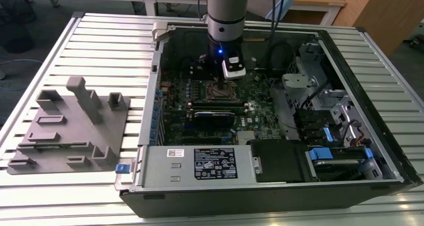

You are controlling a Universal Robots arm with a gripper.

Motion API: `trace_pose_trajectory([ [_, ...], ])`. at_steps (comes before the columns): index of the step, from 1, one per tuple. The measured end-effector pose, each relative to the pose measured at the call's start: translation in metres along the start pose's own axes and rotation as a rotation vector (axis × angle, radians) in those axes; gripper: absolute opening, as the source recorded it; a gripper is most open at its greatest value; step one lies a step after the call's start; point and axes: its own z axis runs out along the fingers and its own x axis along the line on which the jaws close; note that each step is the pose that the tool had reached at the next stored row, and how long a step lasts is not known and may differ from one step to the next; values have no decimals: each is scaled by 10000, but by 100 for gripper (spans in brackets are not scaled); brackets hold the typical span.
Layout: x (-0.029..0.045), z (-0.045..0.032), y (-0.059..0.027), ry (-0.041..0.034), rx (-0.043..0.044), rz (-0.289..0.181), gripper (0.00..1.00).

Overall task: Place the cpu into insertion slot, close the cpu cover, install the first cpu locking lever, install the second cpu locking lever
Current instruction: 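Install the first cpu locking lever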

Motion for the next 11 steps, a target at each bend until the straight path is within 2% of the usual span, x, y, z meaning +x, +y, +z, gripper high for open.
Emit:
trace_pose_trajectory([
  [4,-1,-7,-1,2,5,-1,10],
  [8,-4,-79,5,6,3,-1,10],
  [11,-5,-91,7,6,1,-1,10],
])
